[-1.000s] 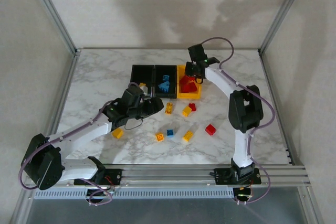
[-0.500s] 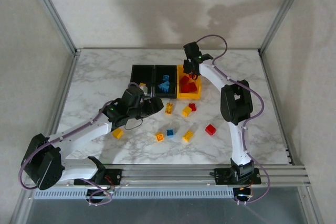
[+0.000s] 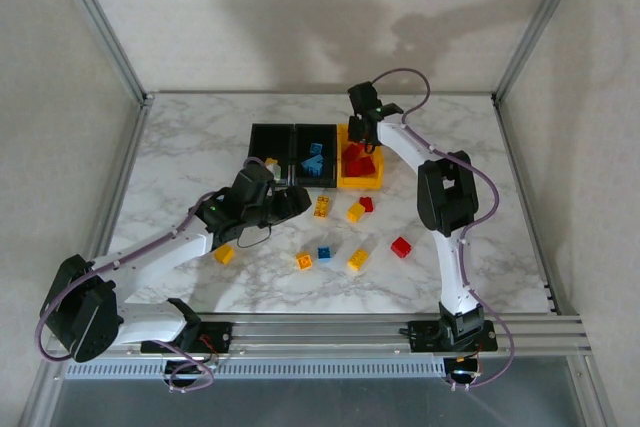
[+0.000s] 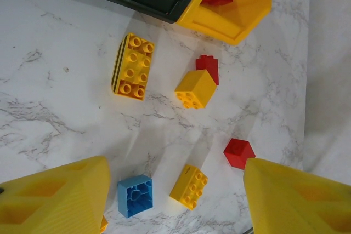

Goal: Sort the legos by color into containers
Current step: Place the lego in the container, then pick up the lego from the bottom-right of the table.

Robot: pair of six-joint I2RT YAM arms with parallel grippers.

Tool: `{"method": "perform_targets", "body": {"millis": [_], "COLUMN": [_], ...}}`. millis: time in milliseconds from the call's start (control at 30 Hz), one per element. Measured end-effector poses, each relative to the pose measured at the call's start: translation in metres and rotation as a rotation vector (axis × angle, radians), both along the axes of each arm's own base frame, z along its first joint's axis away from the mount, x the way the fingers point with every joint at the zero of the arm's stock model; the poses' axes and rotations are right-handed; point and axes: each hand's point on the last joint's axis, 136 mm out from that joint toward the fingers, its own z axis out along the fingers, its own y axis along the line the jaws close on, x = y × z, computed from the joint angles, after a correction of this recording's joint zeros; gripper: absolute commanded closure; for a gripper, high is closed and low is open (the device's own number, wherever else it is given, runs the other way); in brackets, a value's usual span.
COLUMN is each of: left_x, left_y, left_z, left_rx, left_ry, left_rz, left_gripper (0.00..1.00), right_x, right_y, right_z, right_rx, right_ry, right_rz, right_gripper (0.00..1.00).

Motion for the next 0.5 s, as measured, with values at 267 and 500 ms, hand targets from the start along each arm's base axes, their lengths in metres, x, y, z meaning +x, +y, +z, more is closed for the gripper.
{"method": "perform_targets", "body": {"millis": [267,500], "left_x": [0.001,0.001], "left_y": [0.002,0.007], "left_z": [-0.001,-0.004], "left_rx": [0.009,0.036], "left_ry": [-0.004,0.000], "left_rz": [0.011,0.020], "left_gripper": [0.35,0.33], "right_x": [0.001,-0.009], "right_y": [0.002,0.004], "right_z": [0.002,0.022], "right_rx": [0.005,0.018], "right_ry": [-0.003,-0.027], "right_rz": [0.003,0.023], "right_gripper": [0.48,0.45]}}
